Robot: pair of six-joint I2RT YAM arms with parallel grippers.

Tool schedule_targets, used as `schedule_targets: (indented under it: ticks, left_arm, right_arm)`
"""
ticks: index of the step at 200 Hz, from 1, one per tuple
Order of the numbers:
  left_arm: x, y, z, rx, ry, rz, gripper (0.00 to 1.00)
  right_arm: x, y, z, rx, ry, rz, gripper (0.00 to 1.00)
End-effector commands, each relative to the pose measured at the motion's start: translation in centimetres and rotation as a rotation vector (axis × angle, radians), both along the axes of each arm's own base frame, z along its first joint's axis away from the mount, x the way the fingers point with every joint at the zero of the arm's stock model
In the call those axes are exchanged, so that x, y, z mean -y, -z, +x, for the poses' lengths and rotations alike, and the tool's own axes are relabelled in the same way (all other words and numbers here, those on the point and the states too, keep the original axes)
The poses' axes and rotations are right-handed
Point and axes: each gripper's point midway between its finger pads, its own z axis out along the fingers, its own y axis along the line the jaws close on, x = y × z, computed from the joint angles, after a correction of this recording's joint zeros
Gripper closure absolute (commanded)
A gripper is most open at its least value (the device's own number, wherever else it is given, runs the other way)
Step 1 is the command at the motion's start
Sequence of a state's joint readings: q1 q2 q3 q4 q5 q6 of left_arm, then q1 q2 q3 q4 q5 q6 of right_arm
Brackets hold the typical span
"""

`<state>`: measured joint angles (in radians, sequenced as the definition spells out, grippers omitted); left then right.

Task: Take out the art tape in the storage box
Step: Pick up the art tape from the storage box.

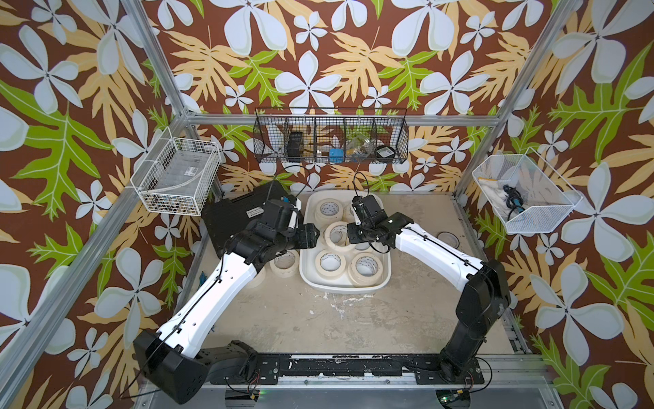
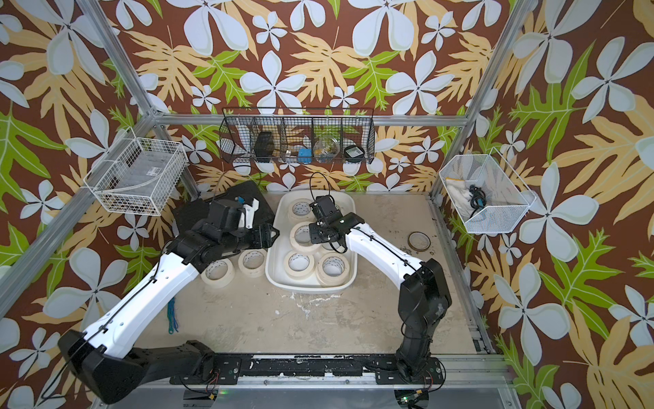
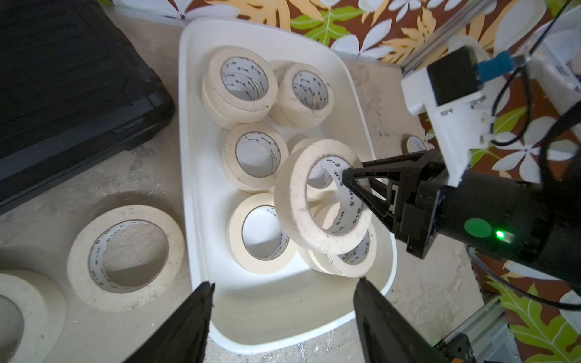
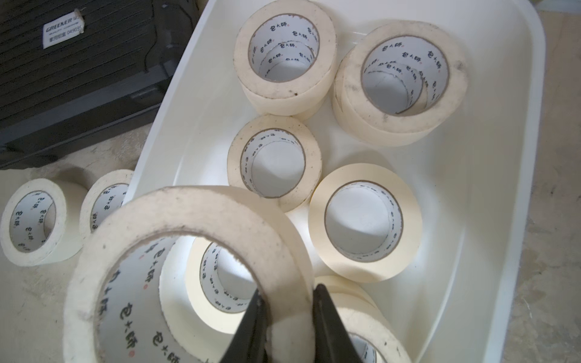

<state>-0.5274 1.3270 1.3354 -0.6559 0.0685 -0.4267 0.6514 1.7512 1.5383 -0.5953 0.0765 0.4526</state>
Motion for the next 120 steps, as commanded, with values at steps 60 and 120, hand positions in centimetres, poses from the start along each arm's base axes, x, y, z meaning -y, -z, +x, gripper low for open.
schedule_targets:
  ticks: [60, 120]
  left_arm:
    - [2.8, 6.2, 2.0, -0.092, -0.006, 0.226, 0.33]
    - [5.0, 8.2, 2.8, -0.090, 0.005, 0.334, 0.47]
  right_arm:
    - [0.5, -1.1, -3.2, 0.018, 0.004, 0.009, 0.92]
    - [1.0, -1.1, -3.7, 0.015, 0.015, 0.011, 0.90]
